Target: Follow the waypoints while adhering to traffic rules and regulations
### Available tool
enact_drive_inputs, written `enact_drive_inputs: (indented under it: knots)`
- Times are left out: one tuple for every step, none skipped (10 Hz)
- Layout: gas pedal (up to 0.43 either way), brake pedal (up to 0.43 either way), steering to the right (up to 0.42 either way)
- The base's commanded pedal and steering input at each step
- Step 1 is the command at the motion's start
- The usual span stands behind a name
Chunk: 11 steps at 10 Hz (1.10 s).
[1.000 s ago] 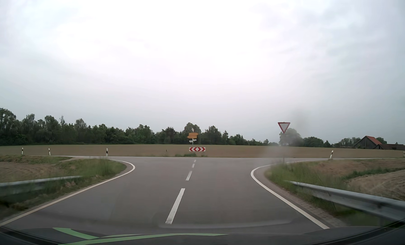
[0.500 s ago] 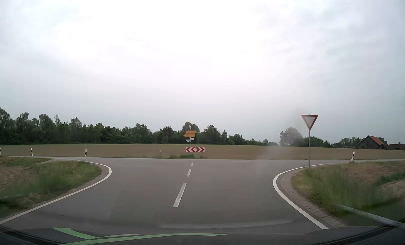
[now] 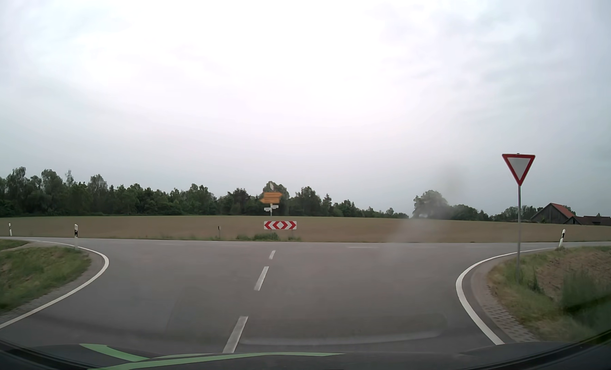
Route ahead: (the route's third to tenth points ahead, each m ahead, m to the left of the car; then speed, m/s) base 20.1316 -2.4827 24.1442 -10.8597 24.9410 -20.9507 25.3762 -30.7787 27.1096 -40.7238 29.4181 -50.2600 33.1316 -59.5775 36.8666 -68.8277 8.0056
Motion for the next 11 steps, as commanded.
enact_drive_inputs:
  knots:
    - [0.000,0.165,0.081]
    - [0.000,0.152,0.092]
    - [0.000,0.116,0.109]
    - [0.000,0.043,0.127]
    - [0.000,0.000,0.141]
    - [0.000,0.000,0.151]
    - [0.000,0.000,0.166]
    - [0.000,0.000,0.178]
    - [0.000,0.000,0.186]
    - [0.000,0.000,0.194]
    - [0.000,0.000,0.202]
